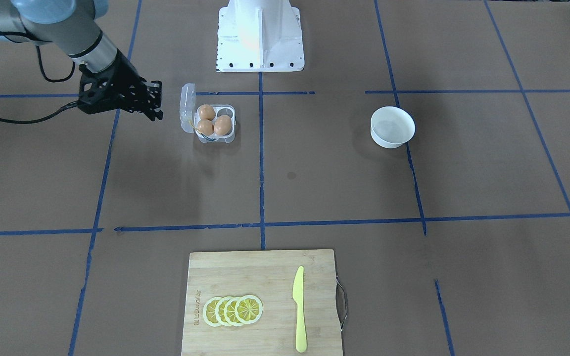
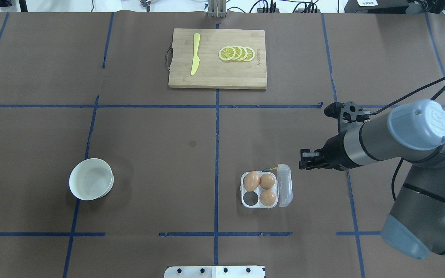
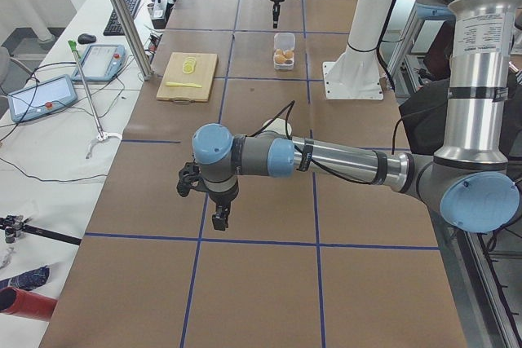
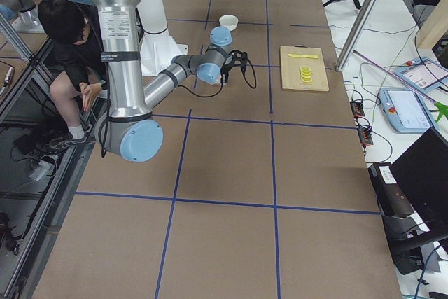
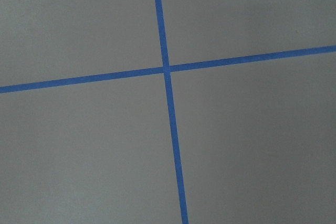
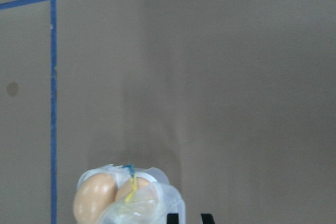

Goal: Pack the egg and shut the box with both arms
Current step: 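Move the right gripper to the open lid of the egg box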

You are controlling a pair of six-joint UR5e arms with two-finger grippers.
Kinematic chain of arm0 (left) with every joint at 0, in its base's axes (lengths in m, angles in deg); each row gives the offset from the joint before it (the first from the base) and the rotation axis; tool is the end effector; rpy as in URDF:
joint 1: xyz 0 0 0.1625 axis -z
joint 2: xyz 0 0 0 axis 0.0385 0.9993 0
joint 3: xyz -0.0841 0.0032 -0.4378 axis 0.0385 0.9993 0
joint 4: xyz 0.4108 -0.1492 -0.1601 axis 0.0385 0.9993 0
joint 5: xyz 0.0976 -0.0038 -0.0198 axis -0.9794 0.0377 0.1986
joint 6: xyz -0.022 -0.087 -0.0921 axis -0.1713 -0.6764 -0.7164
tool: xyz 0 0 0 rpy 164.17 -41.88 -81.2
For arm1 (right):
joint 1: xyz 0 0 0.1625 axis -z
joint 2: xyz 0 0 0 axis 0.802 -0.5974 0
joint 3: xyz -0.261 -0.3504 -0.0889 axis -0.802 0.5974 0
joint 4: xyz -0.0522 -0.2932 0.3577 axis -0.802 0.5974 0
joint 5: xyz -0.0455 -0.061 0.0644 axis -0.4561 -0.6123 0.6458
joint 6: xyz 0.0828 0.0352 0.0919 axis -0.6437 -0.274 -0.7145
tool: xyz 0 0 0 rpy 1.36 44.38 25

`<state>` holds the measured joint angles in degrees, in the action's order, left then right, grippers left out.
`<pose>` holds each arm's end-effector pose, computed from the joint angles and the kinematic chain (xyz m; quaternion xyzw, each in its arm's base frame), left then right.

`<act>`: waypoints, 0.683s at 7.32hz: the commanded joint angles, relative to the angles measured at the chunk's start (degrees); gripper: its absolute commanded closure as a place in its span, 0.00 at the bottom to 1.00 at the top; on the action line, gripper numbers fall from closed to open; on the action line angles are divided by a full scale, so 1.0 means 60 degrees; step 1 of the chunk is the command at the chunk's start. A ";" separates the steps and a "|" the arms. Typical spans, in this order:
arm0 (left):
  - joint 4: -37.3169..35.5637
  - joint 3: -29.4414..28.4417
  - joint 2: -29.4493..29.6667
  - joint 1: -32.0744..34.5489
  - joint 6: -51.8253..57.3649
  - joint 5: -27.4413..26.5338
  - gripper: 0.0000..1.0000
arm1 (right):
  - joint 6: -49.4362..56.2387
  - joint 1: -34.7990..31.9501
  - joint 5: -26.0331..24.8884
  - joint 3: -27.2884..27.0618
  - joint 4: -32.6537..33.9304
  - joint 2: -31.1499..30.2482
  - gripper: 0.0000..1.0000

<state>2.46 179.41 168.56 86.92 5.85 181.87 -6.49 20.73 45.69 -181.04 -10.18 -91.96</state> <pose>-0.0343 -0.5393 0.6262 0.0305 0.3810 0.0574 0.9223 -0.4522 -0.3826 0.3161 0.0203 -0.5163 0.0262 0.8558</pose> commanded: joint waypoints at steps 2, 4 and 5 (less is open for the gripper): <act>0.0000 -0.0028 0.0079 -0.0002 -0.0017 0.0000 0.00 | -0.0452 0.0759 -0.0571 0.0134 0.0086 0.0898 0.74; 0.0000 -0.0043 0.0079 -0.0002 -0.0017 0.0000 0.00 | -0.0438 0.0614 -0.0469 0.0120 0.0159 0.0900 0.74; 0.0000 -0.0028 0.0079 -0.0002 -0.0017 0.0000 0.00 | -0.0322 0.0207 -0.0265 0.0033 0.0783 0.0900 0.74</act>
<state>2.46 179.19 169.03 86.91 5.75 181.88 -8.96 24.05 43.01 -180.43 -8.50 -86.63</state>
